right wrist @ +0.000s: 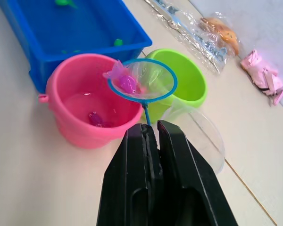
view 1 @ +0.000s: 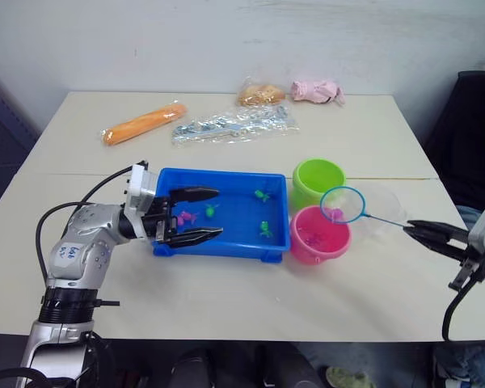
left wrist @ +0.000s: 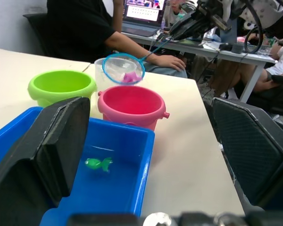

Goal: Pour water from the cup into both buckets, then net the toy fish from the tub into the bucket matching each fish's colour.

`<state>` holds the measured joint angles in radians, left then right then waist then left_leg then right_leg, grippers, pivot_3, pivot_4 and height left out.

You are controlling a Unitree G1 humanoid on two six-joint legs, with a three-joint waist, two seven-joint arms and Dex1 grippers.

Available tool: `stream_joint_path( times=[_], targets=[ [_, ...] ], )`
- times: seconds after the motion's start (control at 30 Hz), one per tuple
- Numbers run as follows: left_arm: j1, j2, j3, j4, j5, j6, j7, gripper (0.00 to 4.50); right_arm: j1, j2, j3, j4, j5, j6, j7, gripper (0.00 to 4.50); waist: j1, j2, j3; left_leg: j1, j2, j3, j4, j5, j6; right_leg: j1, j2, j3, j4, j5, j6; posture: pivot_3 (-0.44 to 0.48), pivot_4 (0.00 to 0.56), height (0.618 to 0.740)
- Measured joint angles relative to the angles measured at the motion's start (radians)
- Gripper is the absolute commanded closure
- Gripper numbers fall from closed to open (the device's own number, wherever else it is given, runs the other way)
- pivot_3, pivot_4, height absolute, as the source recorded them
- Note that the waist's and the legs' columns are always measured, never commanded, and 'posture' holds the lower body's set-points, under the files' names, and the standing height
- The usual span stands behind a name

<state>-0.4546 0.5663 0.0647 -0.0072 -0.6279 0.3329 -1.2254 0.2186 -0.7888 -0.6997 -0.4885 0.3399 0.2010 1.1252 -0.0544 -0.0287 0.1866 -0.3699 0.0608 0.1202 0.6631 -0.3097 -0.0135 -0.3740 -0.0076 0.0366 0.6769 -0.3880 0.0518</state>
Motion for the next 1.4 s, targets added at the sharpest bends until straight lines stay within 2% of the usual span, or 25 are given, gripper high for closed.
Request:
stream_joint_path(
  times=[0.3,0.47,0.7,0.97,1.13,1.4],
  targets=[
    [0.005,-0.001,-0.003,0.014,0.006,-0.019,0.001,0.06,0.035,0.095,0.075,0.095,-0.157,-0.378,-0.12,4.5,0.002,0.0,0.0,0.0,0.0,0.0,0.0,0.0,0.0,0.0,0.0,0.0,0.0,0.0,0.0,0.0,0.15,0.74],
    [0.023,-0.001,-0.002,0.014,0.007,-0.027,0.009,0.06,0.067,0.106,0.115,0.185,-0.353,-0.727,-0.218,4.5,0.002,0.0,0.0,0.0,0.0,0.0,0.0,0.0,0.0,0.0,0.0,0.0,0.0,0.0,0.0,0.0,0.15,0.74],
    [0.028,-0.002,-0.001,0.014,0.007,-0.044,0.024,0.06,0.086,0.076,0.106,0.226,-0.623,-1.082,-0.386,4.5,0.001,0.0,0.0,0.001,0.0,0.001,0.0,0.0,-0.001,0.0,0.0,0.001,0.001,0.0,0.0,0.0,0.15,0.74],
    [0.039,-0.017,-0.001,0.013,0.007,-0.054,0.037,0.06,0.058,0.079,0.044,0.275,-0.912,-1.23,-0.639,4.5,0.001,0.0,0.0,0.002,0.0,0.001,0.001,0.0,-0.001,0.0,0.0,0.001,0.002,0.0,0.0,0.0,0.15,0.74],
    [0.025,-0.03,-0.004,0.014,0.007,-0.057,0.038,0.06,0.047,0.059,-0.004,0.361,-1.117,-1.326,-0.855,4.5,0.001,0.0,0.0,0.002,0.0,0.002,0.001,0.001,-0.001,0.0,0.0,0.002,0.002,0.0,0.0,0.0,0.15,0.74],
    [-0.004,-0.05,-0.022,0.014,0.009,-0.056,0.033,0.06,0.116,0.075,0.044,0.338,-1.229,-1.319,-1.016,4.5,-0.002,0.001,0.0,0.003,0.0,0.004,0.001,0.001,-0.001,0.0,0.0,0.004,0.003,0.0,0.0,0.0,0.15,0.74]
  ],
)
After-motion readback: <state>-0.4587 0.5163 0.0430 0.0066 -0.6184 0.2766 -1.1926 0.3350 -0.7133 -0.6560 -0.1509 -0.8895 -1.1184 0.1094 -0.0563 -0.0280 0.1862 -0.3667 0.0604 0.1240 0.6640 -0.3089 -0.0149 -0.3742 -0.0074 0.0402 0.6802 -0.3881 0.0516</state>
